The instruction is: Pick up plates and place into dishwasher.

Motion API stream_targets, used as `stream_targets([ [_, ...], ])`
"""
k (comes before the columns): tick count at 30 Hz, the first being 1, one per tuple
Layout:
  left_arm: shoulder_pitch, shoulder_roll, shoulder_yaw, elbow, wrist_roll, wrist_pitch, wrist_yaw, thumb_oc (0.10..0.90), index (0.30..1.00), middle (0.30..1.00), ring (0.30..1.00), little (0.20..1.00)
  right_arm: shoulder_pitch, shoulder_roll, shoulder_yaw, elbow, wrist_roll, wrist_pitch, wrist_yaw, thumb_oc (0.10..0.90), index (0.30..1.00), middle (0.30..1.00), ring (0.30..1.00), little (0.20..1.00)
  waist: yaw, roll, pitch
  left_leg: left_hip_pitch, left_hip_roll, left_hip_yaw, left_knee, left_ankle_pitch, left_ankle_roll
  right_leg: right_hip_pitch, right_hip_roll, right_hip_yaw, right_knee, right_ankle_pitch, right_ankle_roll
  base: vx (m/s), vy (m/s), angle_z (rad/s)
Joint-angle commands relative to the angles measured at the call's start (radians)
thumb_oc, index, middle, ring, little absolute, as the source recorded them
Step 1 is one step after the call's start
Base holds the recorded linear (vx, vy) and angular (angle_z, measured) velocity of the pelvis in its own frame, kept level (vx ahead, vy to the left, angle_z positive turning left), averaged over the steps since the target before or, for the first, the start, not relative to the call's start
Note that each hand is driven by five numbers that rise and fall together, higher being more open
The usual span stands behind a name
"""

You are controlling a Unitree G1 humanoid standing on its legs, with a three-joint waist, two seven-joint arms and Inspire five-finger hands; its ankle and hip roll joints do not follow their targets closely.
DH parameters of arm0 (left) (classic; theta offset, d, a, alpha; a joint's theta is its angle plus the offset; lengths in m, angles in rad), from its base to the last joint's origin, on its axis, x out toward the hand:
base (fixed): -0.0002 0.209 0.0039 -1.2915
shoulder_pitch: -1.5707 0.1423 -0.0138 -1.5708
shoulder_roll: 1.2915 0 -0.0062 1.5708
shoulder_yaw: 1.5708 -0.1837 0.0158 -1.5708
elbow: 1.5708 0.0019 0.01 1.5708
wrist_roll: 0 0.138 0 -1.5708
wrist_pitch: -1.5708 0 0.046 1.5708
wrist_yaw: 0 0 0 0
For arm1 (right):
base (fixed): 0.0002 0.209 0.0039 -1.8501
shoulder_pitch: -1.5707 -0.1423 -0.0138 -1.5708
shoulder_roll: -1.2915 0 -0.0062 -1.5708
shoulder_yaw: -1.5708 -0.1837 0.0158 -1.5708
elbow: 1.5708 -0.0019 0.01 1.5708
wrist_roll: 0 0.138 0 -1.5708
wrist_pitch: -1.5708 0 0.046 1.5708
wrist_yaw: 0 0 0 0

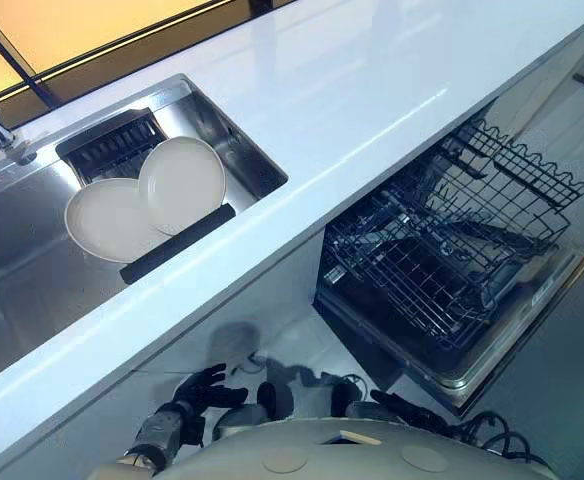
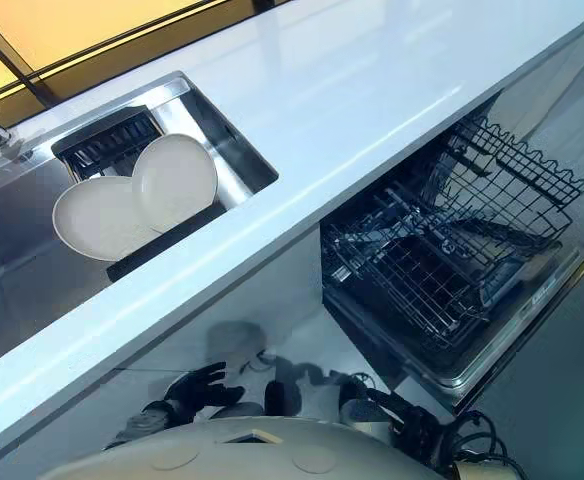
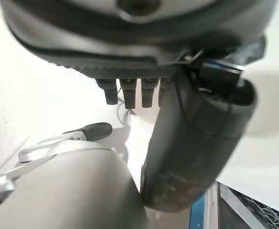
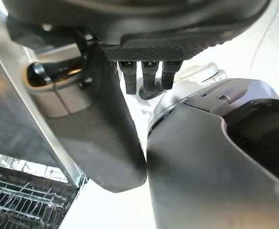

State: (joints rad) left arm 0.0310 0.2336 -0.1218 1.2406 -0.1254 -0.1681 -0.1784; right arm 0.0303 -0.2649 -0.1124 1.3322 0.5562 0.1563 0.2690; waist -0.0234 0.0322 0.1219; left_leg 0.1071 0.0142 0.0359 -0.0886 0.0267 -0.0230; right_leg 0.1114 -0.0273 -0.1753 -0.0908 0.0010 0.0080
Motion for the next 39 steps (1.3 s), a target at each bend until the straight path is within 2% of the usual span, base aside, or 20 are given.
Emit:
stream_targets([
  [1, -0.015, -0.020, 0.010, 0.044, -0.022, -0.014, -0.021, 0.800, 0.900, 0.900, 0.900, 0.900, -0.020, -0.020, -0.025, 0.061, -0.025, -0.014, 0.020, 0.800, 0.900, 0.900, 0.900, 0.900, 0.018, 0.005, -0.023, -0.044, -0.082, -0.024, 0.052, -0.092, 0.046, -0.077, 0.040, 0.018, 0.173, -0.145, 0.021, 0.14, -0.347, 0.06],
  [6, -0.014, -0.017, 0.015, 0.046, -0.030, -0.011, -0.049, 0.800, 0.900, 0.900, 0.900, 0.900, -0.022, -0.020, -0.023, 0.065, -0.024, -0.015, 0.017, 0.800, 0.900, 0.900, 0.900, 0.900, 0.020, 0.004, -0.024, -0.041, -0.083, -0.026, 0.054, -0.095, 0.048, -0.072, 0.040, 0.019, 0.173, -0.146, 0.020, 0.00, 0.000, 0.00],
  [11, -0.017, -0.015, 0.010, -0.006, -0.087, -0.021, -0.171, 0.800, 0.900, 0.900, 0.900, 0.900, -0.020, -0.023, -0.026, 0.053, -0.035, -0.006, 0.015, 0.800, 0.900, 0.900, 0.900, 0.900, 0.019, 0.006, -0.026, -0.034, -0.082, -0.026, 0.049, -0.096, 0.046, -0.068, 0.040, 0.021, 0.170, -0.147, 0.023, 0.00, 0.000, 0.00],
  [15, -0.020, 0.015, -0.083, -0.225, -0.025, -0.076, -0.323, 0.800, 0.900, 0.900, 0.900, 0.900, -0.032, -0.053, -0.040, 0.036, -0.048, 0.018, 0.021, 0.800, 0.900, 0.900, 0.900, 0.900, 0.026, 0.021, -0.016, -0.042, -0.081, -0.027, 0.048, -0.094, 0.047, -0.080, 0.039, 0.023, 0.175, -0.146, 0.026, -0.03, 0.022, 0.00],
  [19, -0.034, 0.096, -0.200, -0.494, -0.022, -0.022, -0.521, 0.800, 0.900, 0.900, 0.900, 0.900, -0.052, -0.093, -0.043, 0.045, -0.052, 0.022, 0.028, 0.800, 0.900, 0.900, 0.900, 0.900, 0.031, 0.048, -0.007, -0.048, -0.083, -0.037, 0.041, -0.087, 0.050, -0.092, 0.038, 0.028, 0.181, -0.145, 0.031, -0.05, 0.050, 0.01],
  [20, -0.044, 0.131, -0.215, -0.579, -0.061, 0.018, -0.569, 0.800, 0.900, 0.900, 0.900, 0.900, -0.054, -0.099, -0.041, 0.047, -0.048, 0.021, 0.030, 0.800, 0.900, 0.900, 0.900, 0.900, 0.031, 0.053, -0.006, -0.047, -0.084, -0.038, 0.038, -0.086, 0.051, -0.093, 0.037, 0.028, 0.182, -0.145, 0.032, -0.03, 0.040, 0.01],
  [22, -0.071, 0.187, -0.231, -0.773, -0.217, 0.151, -0.709, 0.800, 0.900, 0.900, 0.900, 0.900, -0.055, -0.108, -0.043, 0.058, -0.051, 0.012, 0.036, 0.800, 0.900, 0.900, 0.900, 0.900, 0.033, 0.060, -0.006, -0.044, -0.086, -0.042, 0.033, -0.086, 0.054, -0.090, 0.036, 0.030, 0.179, -0.144, 0.034, 0.00, 0.000, 0.00],
  [23, -0.090, 0.208, -0.233, -0.899, -0.341, 0.244, -0.772, 0.800, 0.900, 0.900, 0.900, 0.900, -0.057, -0.113, -0.043, 0.069, -0.051, 0.004, 0.039, 0.800, 0.900, 0.900, 0.900, 0.900, 0.036, 0.064, -0.007, -0.043, -0.087, -0.046, 0.030, -0.086, 0.055, -0.089, 0.035, 0.030, 0.177, -0.144, 0.034, 0.01, 0.007, 0.05],
  [24, -0.113, 0.216, -0.231, -1.059, -0.526, 0.400, -0.782, 0.800, 0.900, 0.900, 0.900, 0.900, -0.059, -0.117, -0.044, 0.083, -0.043, -0.005, 0.044, 0.800, 0.900, 0.900, 0.900, 0.900, 0.038, 0.066, -0.006, -0.035, -0.090, -0.054, 0.026, -0.089, 0.057, -0.082, 0.033, 0.030, 0.178, -0.149, 0.035, 0.02, -0.009, 0.09],
  [25, -0.117, 0.157, -0.222, -1.206, -0.749, 0.580, -0.737, 0.800, 0.900, 0.900, 0.900, 0.900, -0.058, -0.115, -0.047, 0.094, -0.035, -0.013, 0.044, 0.800, 0.900, 0.900, 0.900, 0.900, 0.044, 0.067, -0.009, -0.031, -0.092, -0.062, 0.023, -0.092, 0.060, -0.077, 0.032, 0.029, 0.175, -0.149, 0.036, 0.03, -0.026, 0.26],
  [26, -0.108, 0.088, -0.215, -1.287, -0.919, 0.691, -0.672, 0.800, 0.900, 0.900, 0.900, 0.900, -0.056, -0.111, -0.053, 0.099, -0.037, -0.018, 0.044, 0.800, 0.900, 0.900, 0.900, 0.900, 0.047, 0.066, -0.013, -0.027, -0.094, -0.068, 0.019, -0.096, 0.061, -0.072, 0.031, 0.027, 0.173, -0.150, 0.036, 0.02, -0.036, 0.38],
  [28, -0.095, -0.014, -0.216, -1.351, -1.183, 0.801, -0.569, 0.800, 0.900, 0.900, 0.900, 0.900, -0.057, -0.094, -0.057, 0.105, -0.034, -0.024, 0.037, 0.800, 0.900, 0.900, 0.900, 0.900, 0.055, 0.061, -0.022, -0.028, -0.096, -0.077, 0.019, -0.096, 0.063, -0.069, 0.031, 0.022, 0.167, -0.143, 0.035, 0.03, -0.059, 0.33],
  [29, -0.087, -0.058, -0.224, -1.358, -1.287, 0.822, -0.555, 0.800, 0.900, 0.900, 0.900, 0.900, -0.061, -0.082, -0.053, 0.107, -0.024, -0.025, 0.030, 0.800, 0.900, 0.900, 0.900, 0.900, 0.057, 0.056, -0.024, -0.027, -0.096, -0.081, 0.021, -0.097, 0.063, -0.066, 0.032, 0.020, 0.167, -0.142, 0.033, 0.04, -0.077, 0.16],
  [31, -0.079, -0.119, -0.248, -1.384, -1.430, 0.815, -0.548, 0.800, 0.900, 0.900, 0.900, 0.900, -0.072, -0.065, -0.032, 0.113, 0.001, -0.025, 0.014, 0.800, 0.900, 0.900, 0.900, 0.900, 0.060, 0.050, -0.026, -0.025, -0.095, -0.086, 0.025, -0.100, 0.063, -0.059, 0.035, 0.019, 0.166, -0.144, 0.026, 0.03, -0.062, 0.07],
  [33, -0.091, -0.145, -0.263, -1.417, -1.504, 0.729, -0.544, 0.800, 0.900, 0.900, 0.900, 0.900, -0.078, -0.053, -0.011, 0.120, 0.016, -0.028, 0.009, 0.800, 0.900, 0.900, 0.900, 0.900, 0.060, 0.044, -0.024, -0.023, -0.094, -0.086, 0.027, -0.103, 0.063, -0.056, 0.037, 0.018, 0.166, -0.146, 0.020, 0.00, -0.021, 0.00],
  [35, -0.115, -0.139, -0.265, -1.459, -1.485, 0.567, -0.545, 0.800, 0.900, 0.900, 0.900, 0.900, -0.077, -0.044, 0.010, 0.127, 0.028, -0.036, 0.009, 0.800, 0.900, 0.900, 0.900, 0.900, 0.060, 0.041, -0.023, -0.020, -0.093, -0.086, 0.026, -0.104, 0.062, -0.053, 0.040, 0.019, 0.164, -0.146, 0.016, 0.00, 0.000, 0.00],
  [36, -0.127, -0.129, -0.257, -1.478, -1.417, 0.464, -0.541, 0.800, 0.900, 0.900, 0.900, 0.900, -0.074, -0.040, 0.021, 0.130, 0.033, -0.043, 0.010, 0.800, 0.900, 0.900, 0.900, 0.900, 0.059, 0.039, -0.022, -0.018, -0.093, -0.086, 0.025, -0.104, 0.061, -0.051, 0.041, 0.019, 0.164, -0.147, 0.015, 0.00, 0.000, 0.00],
  [37, -0.138, -0.114, -0.246, -1.493, -1.337, 0.352, -0.523, 0.800, 0.900, 0.900, 0.900, 0.900, -0.070, -0.037, 0.028, 0.129, 0.035, -0.046, 0.010, 0.800, 0.900, 0.900, 0.900, 0.900, 0.059, 0.038, -0.021, -0.017, -0.093, -0.086, 0.024, -0.103, 0.061, -0.049, 0.042, 0.019, 0.164, -0.147, 0.014, 0.00, 0.000, 0.00],
  [38, -0.156, -0.070, -0.221, -1.514, -1.238, 0.188, -0.465, 0.800, 0.900, 0.900, 0.900, 0.900, -0.063, -0.034, 0.039, 0.125, 0.041, -0.051, 0.009, 0.800, 0.900, 0.900, 0.900, 0.900, 0.061, 0.039, -0.021, -0.017, -0.092, -0.087, 0.025, -0.102, 0.061, -0.049, 0.042, 0.019, 0.164, -0.148, 0.012, 0.00, 0.000, 0.00],
  [39, -0.172, -0.025, -0.192, -1.529, -1.134, 0.067, -0.393, 0.800, 0.900, 0.900, 0.900, 0.900, -0.055, -0.031, 0.047, 0.119, 0.050, -0.055, 0.007, 0.800, 0.900, 0.900, 0.900, 0.900, 0.062, 0.039, -0.020, -0.017, -0.092, -0.090, 0.026, -0.101, 0.061, -0.048, 0.042, 0.018, 0.165, -0.149, 0.011, 0.00, 0.000, 0.00],
])
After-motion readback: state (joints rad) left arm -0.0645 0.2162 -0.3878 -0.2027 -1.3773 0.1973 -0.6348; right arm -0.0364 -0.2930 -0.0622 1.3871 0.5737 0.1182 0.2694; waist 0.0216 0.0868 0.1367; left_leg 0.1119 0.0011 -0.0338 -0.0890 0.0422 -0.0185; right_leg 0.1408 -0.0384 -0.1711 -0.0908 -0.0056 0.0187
